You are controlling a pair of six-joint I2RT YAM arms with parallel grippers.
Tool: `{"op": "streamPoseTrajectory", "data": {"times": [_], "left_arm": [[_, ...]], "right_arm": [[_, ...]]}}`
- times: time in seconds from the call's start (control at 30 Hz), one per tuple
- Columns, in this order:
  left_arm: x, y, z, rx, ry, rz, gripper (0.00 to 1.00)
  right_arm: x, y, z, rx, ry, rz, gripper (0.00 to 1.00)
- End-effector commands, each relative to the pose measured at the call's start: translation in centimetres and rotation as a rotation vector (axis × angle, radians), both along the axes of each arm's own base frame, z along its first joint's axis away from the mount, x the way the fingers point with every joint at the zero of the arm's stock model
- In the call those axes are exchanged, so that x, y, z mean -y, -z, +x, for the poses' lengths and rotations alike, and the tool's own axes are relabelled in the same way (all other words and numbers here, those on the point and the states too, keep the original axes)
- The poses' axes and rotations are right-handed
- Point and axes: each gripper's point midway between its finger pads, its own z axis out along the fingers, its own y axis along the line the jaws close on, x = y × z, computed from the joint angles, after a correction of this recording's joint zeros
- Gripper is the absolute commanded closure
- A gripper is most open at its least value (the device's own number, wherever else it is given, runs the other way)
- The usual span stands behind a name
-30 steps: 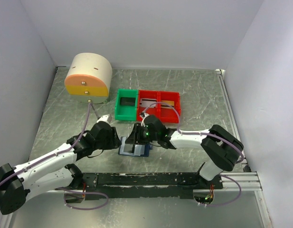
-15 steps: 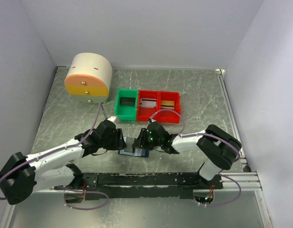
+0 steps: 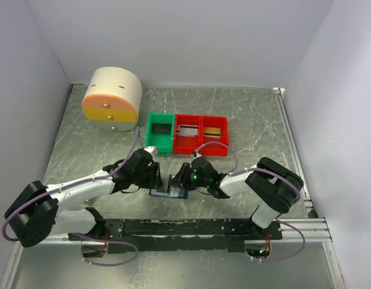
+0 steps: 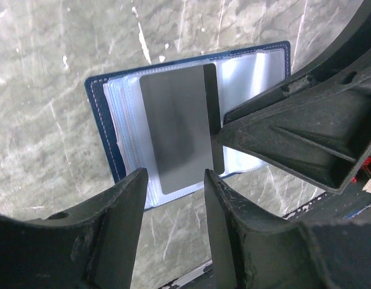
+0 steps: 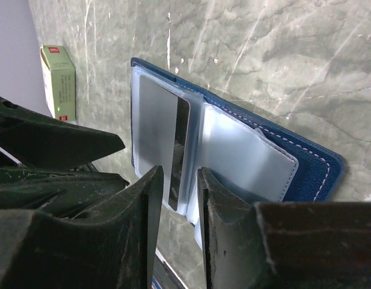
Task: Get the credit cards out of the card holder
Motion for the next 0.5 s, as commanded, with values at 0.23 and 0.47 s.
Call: {"op": "streamPoseTrajectory", "data": {"times": [0.23,0.47], "left_arm": [[0.7,1.9,0.7,-0.013,0.049,0.058,0.51],[0.7,2.5,-0.5,-0.036,0.07,0.028,0.62]], "right_arm": [[1.5,2.9,-0.3,-0.046,-0.019,-0.073,0.7],[1.4,2.6,0.2,-0.042,-0.014,-0.09,0.74]]}}
